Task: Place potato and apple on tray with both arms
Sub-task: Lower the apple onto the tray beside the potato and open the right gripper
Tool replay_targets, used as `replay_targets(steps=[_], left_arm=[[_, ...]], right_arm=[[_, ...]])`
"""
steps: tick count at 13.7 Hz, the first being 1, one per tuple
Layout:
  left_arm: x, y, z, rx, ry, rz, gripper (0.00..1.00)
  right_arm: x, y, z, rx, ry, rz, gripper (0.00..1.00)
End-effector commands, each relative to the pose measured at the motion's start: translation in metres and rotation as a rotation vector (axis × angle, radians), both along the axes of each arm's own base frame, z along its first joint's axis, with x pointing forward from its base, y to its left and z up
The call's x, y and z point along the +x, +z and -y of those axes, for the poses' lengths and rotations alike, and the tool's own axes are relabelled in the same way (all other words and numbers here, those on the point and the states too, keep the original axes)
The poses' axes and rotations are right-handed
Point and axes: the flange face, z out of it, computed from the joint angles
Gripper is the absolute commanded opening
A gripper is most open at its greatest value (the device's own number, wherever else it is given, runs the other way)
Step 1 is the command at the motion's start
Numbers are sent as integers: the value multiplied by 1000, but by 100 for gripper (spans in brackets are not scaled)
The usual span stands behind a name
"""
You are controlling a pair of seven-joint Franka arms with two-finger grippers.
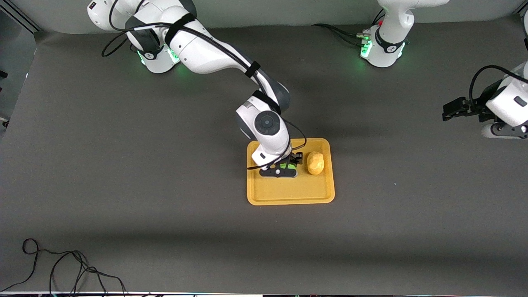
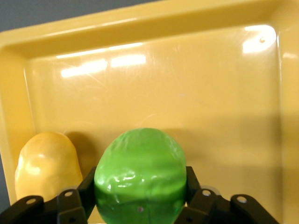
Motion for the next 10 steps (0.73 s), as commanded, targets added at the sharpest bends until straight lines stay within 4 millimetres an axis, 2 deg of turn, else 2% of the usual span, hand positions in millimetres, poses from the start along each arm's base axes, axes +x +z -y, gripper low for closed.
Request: replay_targets(steps=[1,3,7,9,10], left_arm=[[-12,11,-2,-15,-13,9,100],[-10,8,-4,-15,-10,14,100],[-9,9,-5,-15,3,21,100],[-5,6,-3,-14,7,30,100],[-3,2,-3,-13,18,32,100]], right_arm=[[2,-2,5,-48,-12,7,39],[8,-6,13,-65,-12,1,39],[6,-17,16,-94,-10,0,40],[2,-18,13,-92,-12,-4,49],[2,-16,13,-89,-13,-4,62]])
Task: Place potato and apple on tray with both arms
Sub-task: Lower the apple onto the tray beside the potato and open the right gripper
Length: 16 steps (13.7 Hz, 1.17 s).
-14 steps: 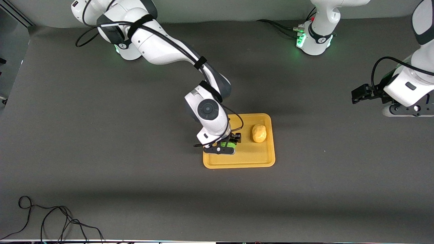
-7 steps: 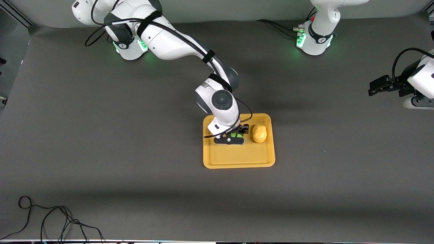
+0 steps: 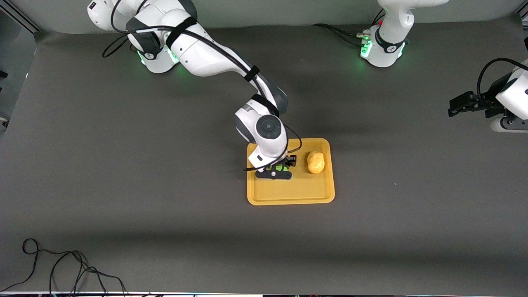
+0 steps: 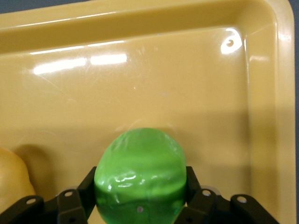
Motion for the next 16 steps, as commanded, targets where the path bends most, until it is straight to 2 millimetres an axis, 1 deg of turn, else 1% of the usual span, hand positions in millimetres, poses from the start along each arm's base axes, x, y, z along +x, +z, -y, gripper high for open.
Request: replay_targets(steps=[1,2,5,6,7,8,10,11,12,13,14,15,16], left_arm=[[1,-4,0,-10,16,20,100],[1,-5,-1,-10,17,18,100],[2,-7,-3,-9,20,20,100],[3,-6,-4,-9,22,26,100],[4,-5,-3,-7,26,32,100],[4,-5,-2,2,41,39,100],[7,-3,-1,17,45,61,100],[6,1,-1,27,42,70,100],[4,7,-3,41,41,81,100],[3,10,-2,44,40,88,100],[2,13,-1,44,39,92,100],[0,13,-3,44,41,83,100],[-3,19,-4,41,43,89,100]], right_arm=[[-5,2,-5,-8,-20,4,88],[-5,2,-5,-11,-26,7,100],[1,9,-1,-4,-35,13,100],[3,17,1,-4,-37,13,100],[10,46,9,-13,-38,11,100],[24,84,27,-11,-62,5,100],[28,154,45,4,-63,16,100],[31,181,62,0,-49,13,100],[42,210,87,14,-35,20,100],[44,232,106,15,-17,21,100],[44,249,127,9,-25,8,100],[46,256,153,-1,-60,3,100],[46,259,178,-20,-81,-5,100]])
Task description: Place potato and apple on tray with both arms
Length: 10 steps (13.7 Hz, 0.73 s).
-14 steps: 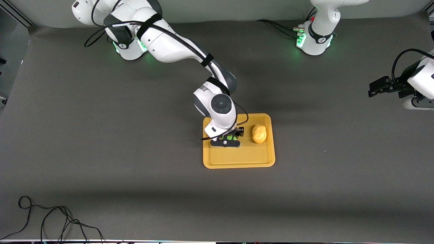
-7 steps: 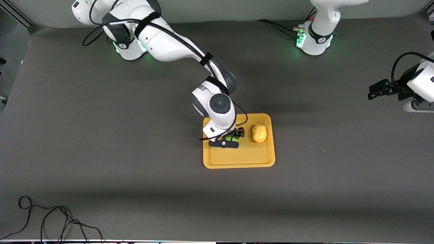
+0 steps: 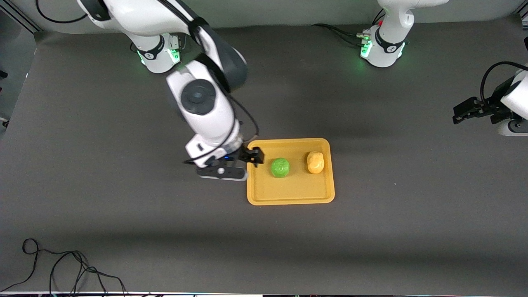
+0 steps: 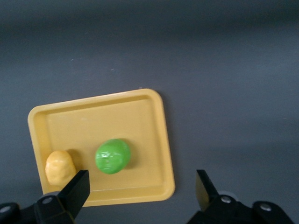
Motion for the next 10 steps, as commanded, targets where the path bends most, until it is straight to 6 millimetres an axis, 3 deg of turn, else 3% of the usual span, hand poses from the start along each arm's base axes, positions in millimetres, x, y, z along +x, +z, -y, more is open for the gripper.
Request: replay_targets(steps=[1,7,10], left_arm=[[-11,13,2,14,11,7,100],[-21,25,5,2,-17,29,100],[-16,25,7,2,-21,61,100]], right_arm=[[-12,2,62,-50,3,-33,100],[-6,61,227,-84,-16,-84,100],[-15,97,283,-78,45,-86,100]])
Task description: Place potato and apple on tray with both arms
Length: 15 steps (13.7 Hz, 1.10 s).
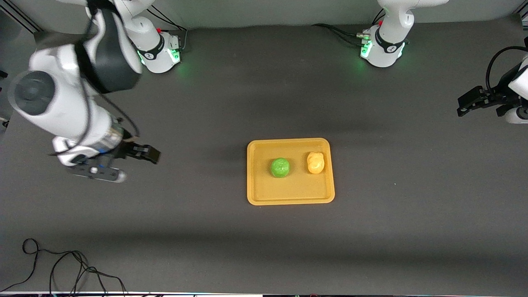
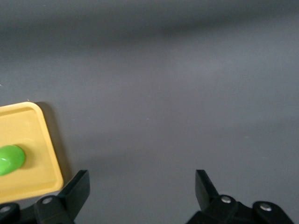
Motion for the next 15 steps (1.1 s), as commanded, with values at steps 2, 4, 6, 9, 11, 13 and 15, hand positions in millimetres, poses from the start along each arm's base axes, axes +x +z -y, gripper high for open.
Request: replay_targets(steps=[2,4,6,9,11,13,15], left_arm=[[-2,5,4,7,-10,33,100],[0,1,5,7,-19,19,100],[1,5,10,13,-32,33,100],[2,6,9,12,-42,37,100],[2,8,9,12,-47,42,100],[1,8,11,12,-52,37,100],[1,11,11,13,-88,37,100]], right_arm=[[-22,37,47,35,74,-8,100],[-29,56,69,63,55,2,100],[-35,77,89,88,36,21,100],[-41,89,113,99,17,42,100],[-51,89,117,99,71,-3,100],[-52,93,122,95,65,2,100],[-59,89,116,80,76,-8,100]])
